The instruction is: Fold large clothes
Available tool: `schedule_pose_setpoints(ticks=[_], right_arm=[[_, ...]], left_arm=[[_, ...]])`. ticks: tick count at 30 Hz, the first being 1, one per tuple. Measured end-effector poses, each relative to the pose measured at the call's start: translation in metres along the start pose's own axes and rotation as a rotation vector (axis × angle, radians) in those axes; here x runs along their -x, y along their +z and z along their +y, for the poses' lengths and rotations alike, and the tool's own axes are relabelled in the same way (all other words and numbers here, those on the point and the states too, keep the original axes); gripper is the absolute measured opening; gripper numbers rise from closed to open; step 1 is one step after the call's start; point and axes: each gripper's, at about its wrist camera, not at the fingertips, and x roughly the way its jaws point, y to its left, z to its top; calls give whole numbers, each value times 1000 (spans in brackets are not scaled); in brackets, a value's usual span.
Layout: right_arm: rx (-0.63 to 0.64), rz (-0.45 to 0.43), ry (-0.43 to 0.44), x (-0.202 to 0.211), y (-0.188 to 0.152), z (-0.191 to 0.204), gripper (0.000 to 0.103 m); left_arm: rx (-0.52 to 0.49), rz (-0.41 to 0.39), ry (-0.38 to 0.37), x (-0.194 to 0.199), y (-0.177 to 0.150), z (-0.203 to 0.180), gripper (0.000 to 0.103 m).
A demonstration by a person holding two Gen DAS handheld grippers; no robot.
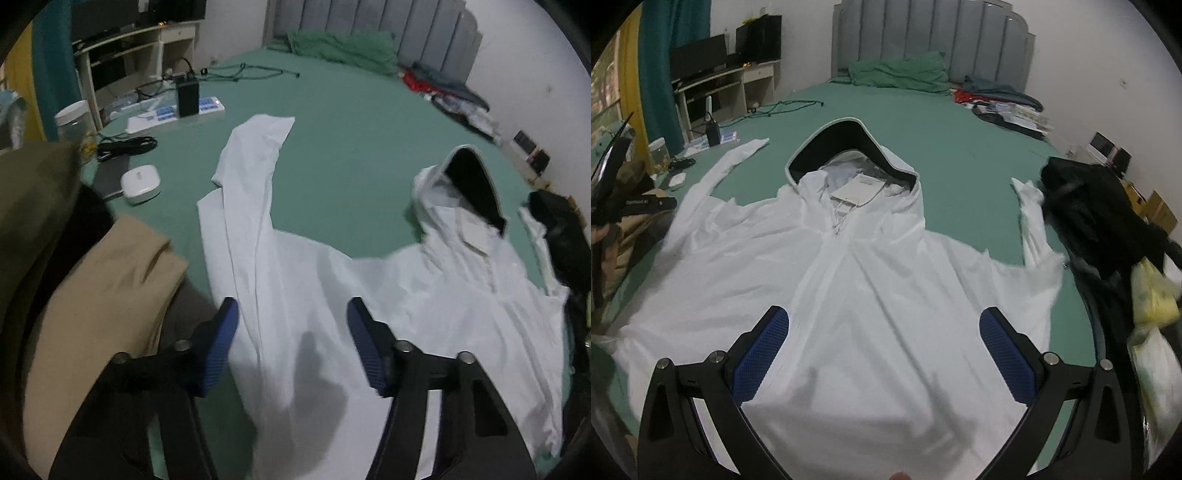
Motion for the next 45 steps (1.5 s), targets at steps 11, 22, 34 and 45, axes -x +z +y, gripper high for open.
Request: schedule_pose_setpoints(ticks=[11,22,34,45], right_arm=[[19,48,-14,-61,12,-24,102],[13,70,7,-72,7,-28,102],[-89,28,84,-32,13,-55,102],[-181,-36,103,18,-5,-86,102]], left_arm=[[-37,82,105,-115,83,9,38],[-20,10,113,-120,98,19,2],[-114,-152,-62,7,79,-68,2],[-203,-2,-249,49,-33,-165,3]])
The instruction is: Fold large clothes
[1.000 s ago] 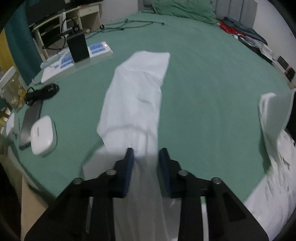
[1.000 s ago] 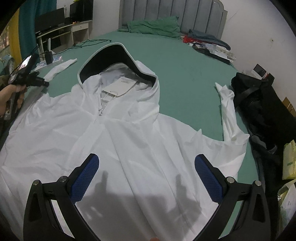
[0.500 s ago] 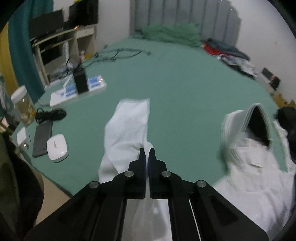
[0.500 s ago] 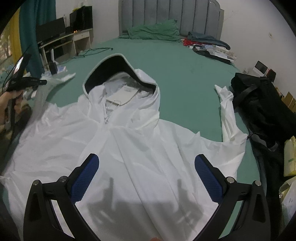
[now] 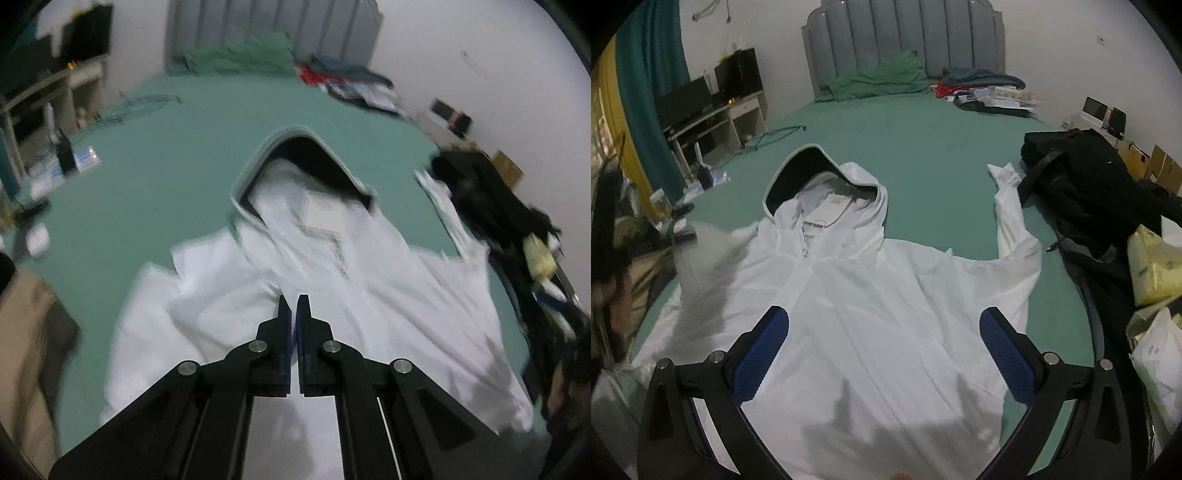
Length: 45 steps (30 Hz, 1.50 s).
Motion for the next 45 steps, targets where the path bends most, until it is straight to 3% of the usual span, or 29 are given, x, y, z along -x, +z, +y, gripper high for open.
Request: schedule_pose_setpoints(ticks=[4,5,6,7,8,13,15,19,26,28,29,30,33,37,45], right_arm=[[-42,9,12,2,-6,-13,102],[-44,12,14,2,-7,-15,102],[-46,18,14,1,-9,-17,102],[-48,21,16,1,-10,-19,102],[-50,23,16,1,-11,-21,102],[-63,40,23,-4,-12,-30,102],[-73,44,24,-7,-10,-35,102],[-79,47,7,-11,-9,-42,102],[-84,111,-41,-36,-16,-55,102],[-81,132,-57,-45,-21,-57,102],[-82,140,-60,-48,-22,-58,102],[-82,148,-63,-51,-24,-58,102],[-78,158,-71,-54,-26,-58,102],[-79,139,-75,-48,-24,-57,102],[-149,92,-83,-31,-22,-78,102]], left_arm=[[-23,168,-25,-17,-43,-25,6],[-38,202,-19,-21,-50,-29,10],[-50,227,-16,-23,-54,-32,25],[-52,232,-9,-22,-55,-34,42],[-50,229,-2,-21,-52,-33,48],[-16,168,27,-15,-19,-35,51],[2,160,59,-27,-1,-32,51],[10,155,194,-66,15,-23,51],[61,199,305,-121,13,9,51],[75,175,289,-124,13,18,48],[66,149,288,-122,14,19,39],[54,140,293,-120,14,19,10],[64,98,270,-109,15,21,9],[40,-22,251,-76,22,4,8],[-95,-168,63,-33,44,-88,9]])
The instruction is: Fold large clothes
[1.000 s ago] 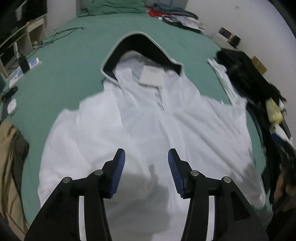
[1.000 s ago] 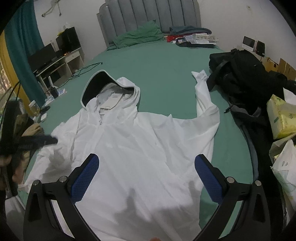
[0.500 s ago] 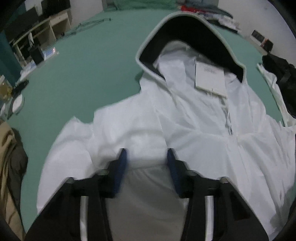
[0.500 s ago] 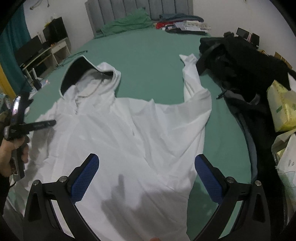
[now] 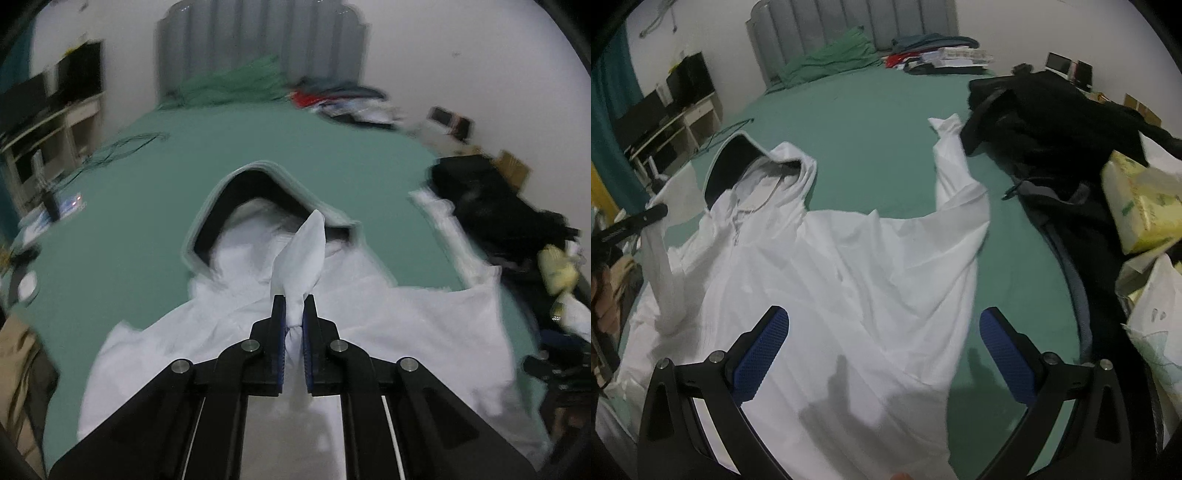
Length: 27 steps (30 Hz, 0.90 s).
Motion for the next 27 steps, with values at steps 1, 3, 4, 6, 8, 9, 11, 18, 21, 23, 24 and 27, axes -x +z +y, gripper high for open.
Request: schedule_pose_setpoints(ticks=[1,3,4,6,8,9,11,18,21,23,24,27], right_arm=[[-14,-2,-2,2,0,-6,102],[-35,-8,1,6,0,-13,102],[-49,-13,2,8,1,-17,102],[-74,-19,2,11,3,-27,102],[-97,-26,5,14,4,-35,102],[-101,-28,6,15,5,-37,102],[-113,-19,4,14,5,-41,102],[-92,8,8,3,3,-35,102],[-62,29,2,-8,1,-25,102],[-42,43,-4,-16,0,-19,102],[-27,52,-8,-21,0,-15,102],[12,54,-8,-31,0,-4,102]], left_arm=[[-19,-13,-27,3,2,-15,9],[-60,-24,-81,2,8,-45,9],[-75,-26,-104,0,11,-57,9],[-113,-5,-160,-6,12,-84,9],[-161,55,-197,-17,6,-107,11],[-174,97,-209,-25,3,-113,26],[-148,159,-238,-36,-5,-115,61],[-106,198,-194,-7,-39,-52,67],[-54,215,-93,3,-53,5,67],[-23,235,-4,3,-61,42,67],[6,253,48,2,-66,67,67],[70,262,142,2,-74,120,67]])
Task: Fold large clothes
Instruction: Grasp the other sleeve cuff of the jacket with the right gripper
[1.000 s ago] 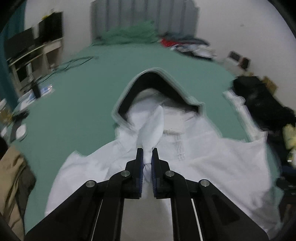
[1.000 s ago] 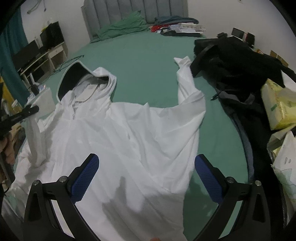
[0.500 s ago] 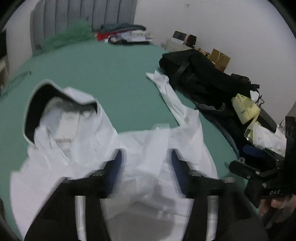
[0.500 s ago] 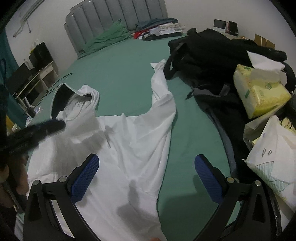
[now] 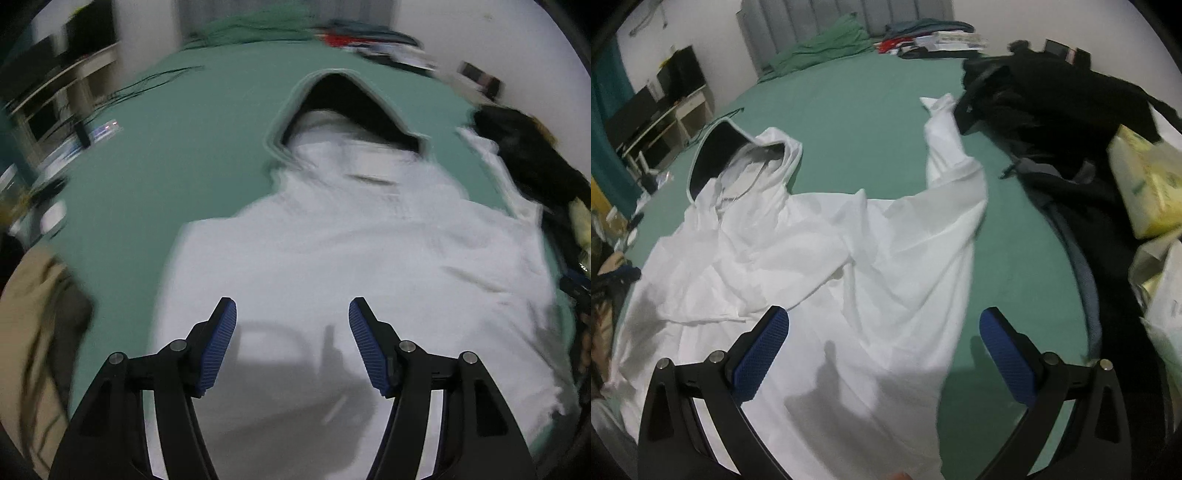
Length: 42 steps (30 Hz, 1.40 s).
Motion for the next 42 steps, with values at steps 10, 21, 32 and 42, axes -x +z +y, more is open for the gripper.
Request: schedule_pose_setpoints(ticks=[10,21,32,42], right_arm=[[158,-10,48,-45,39,40,74],[216,19,-10,-75,35,46,6],[168,38,-169,-57,32,26,57],[-9,-35,-201,-20,34,-23,58]], left_arm=[[32,14,23,-47,6,79,67],[-26,5,19,-71,9,77,65],[72,-34,175,-67,17,95,10],[98,-94,-60,-10,22,84,38]])
